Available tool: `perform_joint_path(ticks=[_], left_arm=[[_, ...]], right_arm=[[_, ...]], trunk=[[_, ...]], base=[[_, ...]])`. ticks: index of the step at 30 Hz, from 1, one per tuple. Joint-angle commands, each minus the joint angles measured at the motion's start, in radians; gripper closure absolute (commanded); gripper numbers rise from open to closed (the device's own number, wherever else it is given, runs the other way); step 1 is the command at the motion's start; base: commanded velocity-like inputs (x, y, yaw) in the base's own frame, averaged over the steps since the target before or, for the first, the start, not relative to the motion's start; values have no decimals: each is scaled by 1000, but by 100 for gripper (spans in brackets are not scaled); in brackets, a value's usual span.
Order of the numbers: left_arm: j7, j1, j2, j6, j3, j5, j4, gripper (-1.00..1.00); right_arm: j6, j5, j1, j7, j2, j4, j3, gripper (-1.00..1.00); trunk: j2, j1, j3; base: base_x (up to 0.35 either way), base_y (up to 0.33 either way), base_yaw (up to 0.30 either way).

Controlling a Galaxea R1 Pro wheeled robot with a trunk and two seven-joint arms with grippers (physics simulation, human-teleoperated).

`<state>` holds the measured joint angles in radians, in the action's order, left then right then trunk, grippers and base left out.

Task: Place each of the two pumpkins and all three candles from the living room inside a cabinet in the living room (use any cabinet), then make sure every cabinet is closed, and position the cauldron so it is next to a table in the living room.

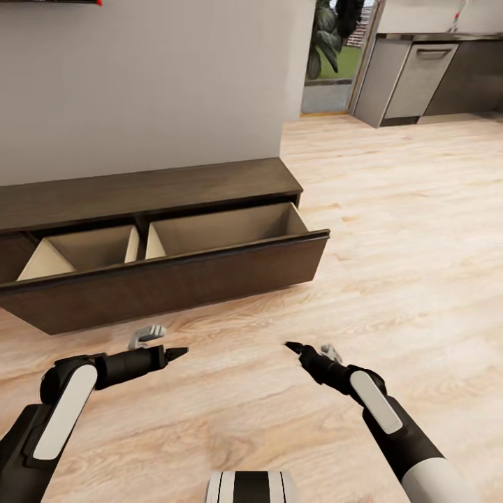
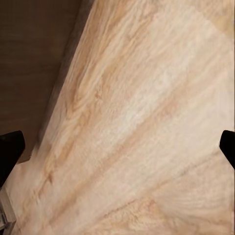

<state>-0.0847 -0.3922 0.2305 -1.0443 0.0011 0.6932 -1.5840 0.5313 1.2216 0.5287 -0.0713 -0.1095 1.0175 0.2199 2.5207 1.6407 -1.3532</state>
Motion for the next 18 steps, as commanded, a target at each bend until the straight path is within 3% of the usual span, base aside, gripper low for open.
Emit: perform_joint_path(ticks=[1,6,11,18], left_arm=[[49,0,-2,-3,-1,-7,-1,-100],[219,-2,-10,-3,-6,-5,-3,-100],[280,-2,-13,-3,-8,-5,-3,-100],[295,-2,-14,-3,-10,-4,-9,-100]], right_arm=[[-1,10,1,-9,-5,1,3,-100],[-7,9,1,-77,-14,4,1,-100],[-9,7,1,-217,-14,31,6,-100],[-4,-21,0,-568,-5,229,35,-100]], trunk=[[0,0,1],[0,0,7],[0,0,13],[0,0,22]], base=[[0,0,-215],[0,0,-214],[0,0,-210],[0,0,-197]])
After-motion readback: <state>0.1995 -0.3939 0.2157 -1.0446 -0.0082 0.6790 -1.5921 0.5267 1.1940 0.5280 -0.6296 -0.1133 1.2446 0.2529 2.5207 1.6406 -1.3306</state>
